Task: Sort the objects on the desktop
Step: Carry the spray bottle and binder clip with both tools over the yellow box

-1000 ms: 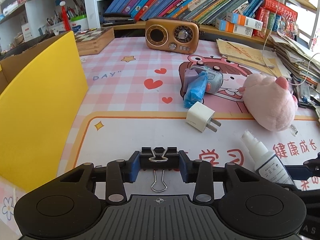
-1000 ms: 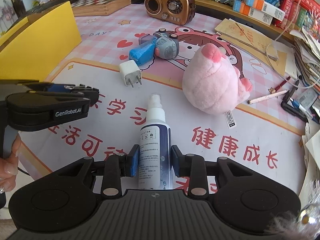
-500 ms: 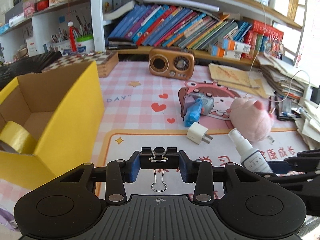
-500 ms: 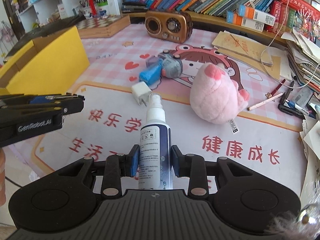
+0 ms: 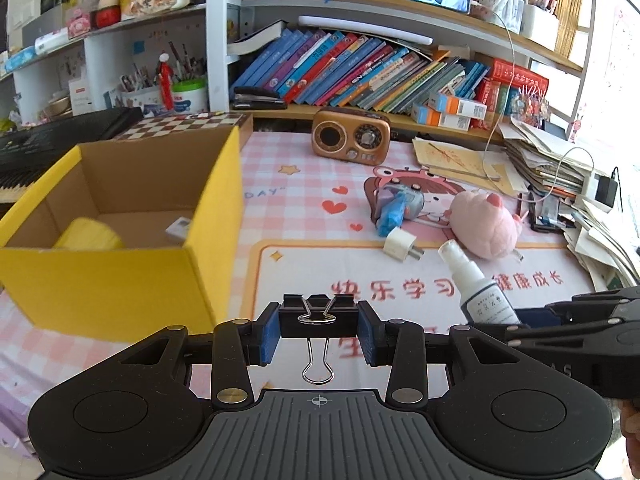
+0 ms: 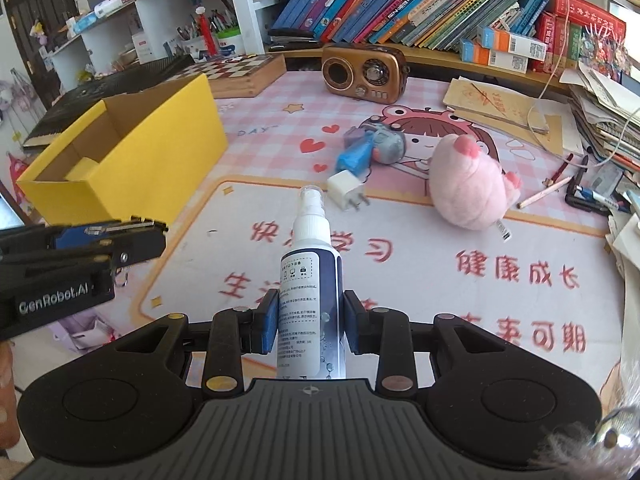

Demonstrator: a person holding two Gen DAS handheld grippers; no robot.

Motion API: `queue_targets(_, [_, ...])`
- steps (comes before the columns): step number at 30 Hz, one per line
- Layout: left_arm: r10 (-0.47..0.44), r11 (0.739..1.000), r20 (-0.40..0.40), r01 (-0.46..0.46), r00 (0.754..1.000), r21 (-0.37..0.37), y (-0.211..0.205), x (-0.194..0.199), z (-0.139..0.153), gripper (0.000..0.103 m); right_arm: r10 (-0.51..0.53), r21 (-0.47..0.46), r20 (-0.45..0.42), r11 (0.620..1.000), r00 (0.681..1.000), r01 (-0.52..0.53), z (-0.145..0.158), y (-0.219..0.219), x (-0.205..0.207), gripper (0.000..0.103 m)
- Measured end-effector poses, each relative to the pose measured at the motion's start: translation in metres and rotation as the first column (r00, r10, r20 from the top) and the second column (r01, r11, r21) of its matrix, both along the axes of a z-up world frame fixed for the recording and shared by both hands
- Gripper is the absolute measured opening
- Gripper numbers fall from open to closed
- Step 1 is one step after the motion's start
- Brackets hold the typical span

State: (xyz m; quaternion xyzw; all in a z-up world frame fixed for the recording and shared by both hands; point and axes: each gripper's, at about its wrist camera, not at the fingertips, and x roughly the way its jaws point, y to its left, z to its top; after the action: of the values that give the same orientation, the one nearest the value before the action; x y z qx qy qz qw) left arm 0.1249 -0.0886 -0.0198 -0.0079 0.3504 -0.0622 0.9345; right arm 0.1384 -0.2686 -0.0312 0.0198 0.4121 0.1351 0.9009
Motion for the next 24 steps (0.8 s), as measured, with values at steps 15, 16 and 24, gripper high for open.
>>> queue_targets(15, [0.014,1.0,0.029,-0.014,0.999,-0.01,0.063,-0.056,0.012,0.038,0.012,0.001,0.023,1.0,1.0,-0.012,0.012,0.069,-0.057,0.03])
queue_targets(16, [0.014,1.0,0.03,-0.014,0.999,-0.011,0.067,-0.06,0.013,0.038,0.012,0.0,0.023,1.0,1.0,-0.012,0.013,0.074,-0.061,0.03])
queue_targets(24, [0.017,1.0,0.041,-0.016,0.999,-0.019,0.097,-0.083,0.016,0.038,0.018,-0.003,0.026,1.0,0.999,-0.018,0.015,0.106,-0.085,0.03])
